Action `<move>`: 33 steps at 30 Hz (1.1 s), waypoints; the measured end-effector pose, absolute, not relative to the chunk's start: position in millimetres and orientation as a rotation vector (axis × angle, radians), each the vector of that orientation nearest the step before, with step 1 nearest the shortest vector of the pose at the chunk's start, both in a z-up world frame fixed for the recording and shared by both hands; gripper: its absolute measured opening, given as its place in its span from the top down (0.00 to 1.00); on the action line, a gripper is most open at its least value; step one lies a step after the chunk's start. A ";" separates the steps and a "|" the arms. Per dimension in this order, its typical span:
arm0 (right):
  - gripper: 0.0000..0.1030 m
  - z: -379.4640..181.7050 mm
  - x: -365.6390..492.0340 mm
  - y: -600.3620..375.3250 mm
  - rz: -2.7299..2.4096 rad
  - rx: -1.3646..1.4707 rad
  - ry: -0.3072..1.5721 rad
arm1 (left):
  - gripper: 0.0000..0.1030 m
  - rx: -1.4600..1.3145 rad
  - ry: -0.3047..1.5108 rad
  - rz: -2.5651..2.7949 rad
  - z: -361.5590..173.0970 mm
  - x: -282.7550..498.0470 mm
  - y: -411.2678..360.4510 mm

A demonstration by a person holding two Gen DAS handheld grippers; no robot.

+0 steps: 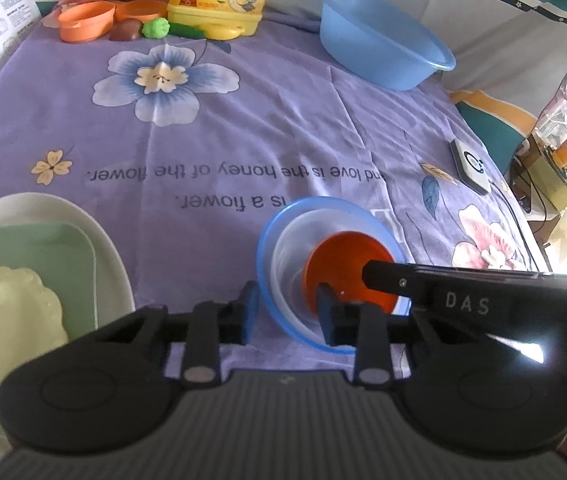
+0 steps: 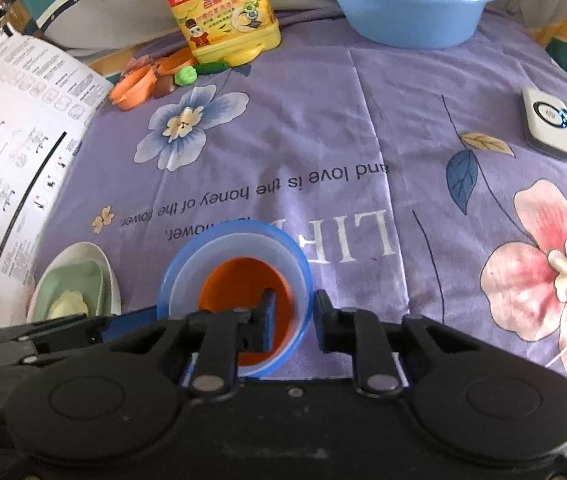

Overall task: Organize plates and bowls
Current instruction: 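Carry the nested bowls with the right gripper over the green plate stack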

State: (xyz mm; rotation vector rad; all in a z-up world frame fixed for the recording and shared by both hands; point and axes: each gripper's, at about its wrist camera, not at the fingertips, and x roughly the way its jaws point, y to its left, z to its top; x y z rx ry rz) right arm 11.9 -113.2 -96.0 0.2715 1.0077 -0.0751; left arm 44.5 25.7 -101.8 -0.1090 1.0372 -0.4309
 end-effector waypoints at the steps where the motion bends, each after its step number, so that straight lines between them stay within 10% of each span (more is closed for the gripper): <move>1: 0.81 -95.6 12.0 -112.3 -0.075 0.268 1.009 | 0.72 -0.110 1.040 -0.427 -101.5 44.5 25.7; 33: 0.81 -59.8 52.7 46.5 0.242 0.064 1.031 | 0.74 -0.224 0.987 -0.096 -55.2 17.0 178.2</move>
